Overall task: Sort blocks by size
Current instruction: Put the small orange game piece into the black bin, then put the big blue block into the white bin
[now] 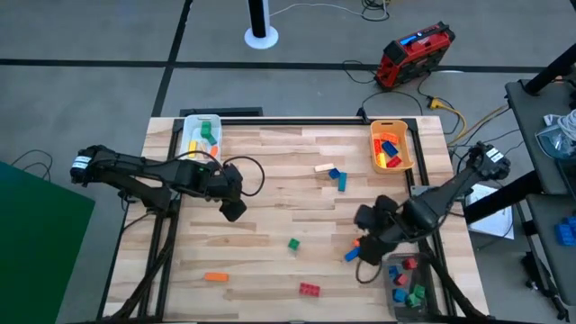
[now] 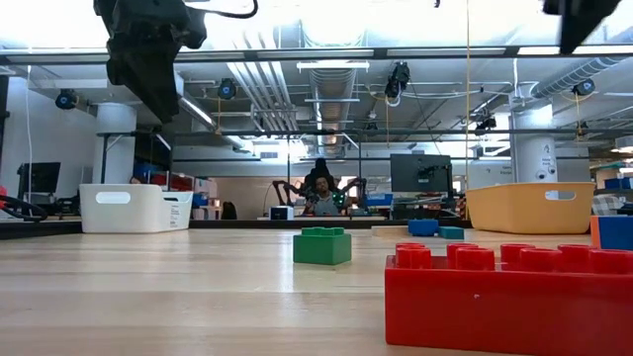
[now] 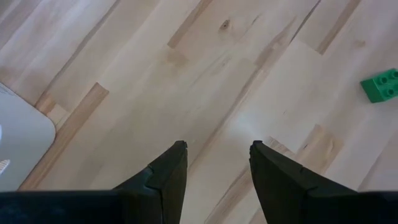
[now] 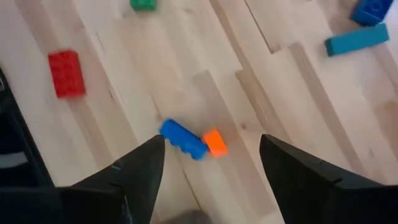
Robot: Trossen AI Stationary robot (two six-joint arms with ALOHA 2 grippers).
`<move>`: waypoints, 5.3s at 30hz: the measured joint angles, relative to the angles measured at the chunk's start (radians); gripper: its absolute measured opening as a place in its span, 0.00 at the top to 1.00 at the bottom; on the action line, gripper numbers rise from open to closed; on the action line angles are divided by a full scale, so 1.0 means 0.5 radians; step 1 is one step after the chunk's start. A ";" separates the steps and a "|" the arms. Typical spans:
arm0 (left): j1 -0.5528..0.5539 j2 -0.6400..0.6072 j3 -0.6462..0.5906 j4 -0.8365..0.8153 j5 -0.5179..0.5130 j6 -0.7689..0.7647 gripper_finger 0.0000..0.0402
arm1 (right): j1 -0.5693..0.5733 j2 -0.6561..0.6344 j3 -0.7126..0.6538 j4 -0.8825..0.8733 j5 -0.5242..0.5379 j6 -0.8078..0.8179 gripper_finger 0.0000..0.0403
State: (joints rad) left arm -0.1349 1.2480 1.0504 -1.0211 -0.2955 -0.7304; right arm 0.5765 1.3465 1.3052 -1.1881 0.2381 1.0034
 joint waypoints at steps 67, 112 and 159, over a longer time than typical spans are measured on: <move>-0.015 0.000 0.000 0.006 -0.024 0.077 0.62 | -0.403 0.387 -0.953 1.132 -0.633 1.155 0.67; -0.016 0.000 0.000 0.006 -0.024 0.038 0.62 | 0.684 -0.304 -0.762 0.462 -0.627 2.271 0.63; -0.013 -0.001 0.068 0.049 -0.024 0.143 0.62 | -1.308 -0.306 -0.661 0.353 -0.315 0.464 0.42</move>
State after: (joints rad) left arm -0.1414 1.2476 1.0845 -0.9965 -0.3077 -0.6590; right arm -0.0773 1.1934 0.9745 -1.0119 0.0804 1.2356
